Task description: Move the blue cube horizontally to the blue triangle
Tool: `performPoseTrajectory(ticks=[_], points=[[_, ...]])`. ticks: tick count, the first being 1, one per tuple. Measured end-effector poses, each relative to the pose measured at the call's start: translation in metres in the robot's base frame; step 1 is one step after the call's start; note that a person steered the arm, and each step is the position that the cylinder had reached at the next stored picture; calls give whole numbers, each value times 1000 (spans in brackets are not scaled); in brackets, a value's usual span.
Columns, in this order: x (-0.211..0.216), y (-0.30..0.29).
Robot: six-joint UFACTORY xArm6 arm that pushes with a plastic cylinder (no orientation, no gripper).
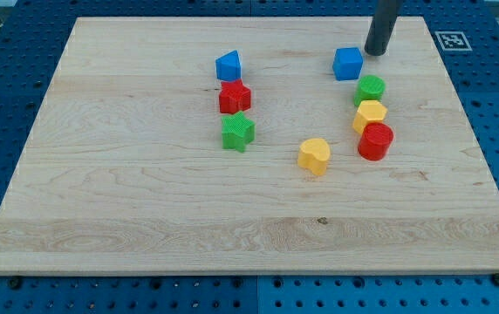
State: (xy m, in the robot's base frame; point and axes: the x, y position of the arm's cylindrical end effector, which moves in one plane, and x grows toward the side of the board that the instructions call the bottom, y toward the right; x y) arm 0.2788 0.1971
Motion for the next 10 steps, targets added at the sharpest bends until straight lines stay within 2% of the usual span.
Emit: performPoseTrajectory(ticks=[5,6,7,10], points=[[1,-6],[1,-13],[1,-46],[-4,-45]])
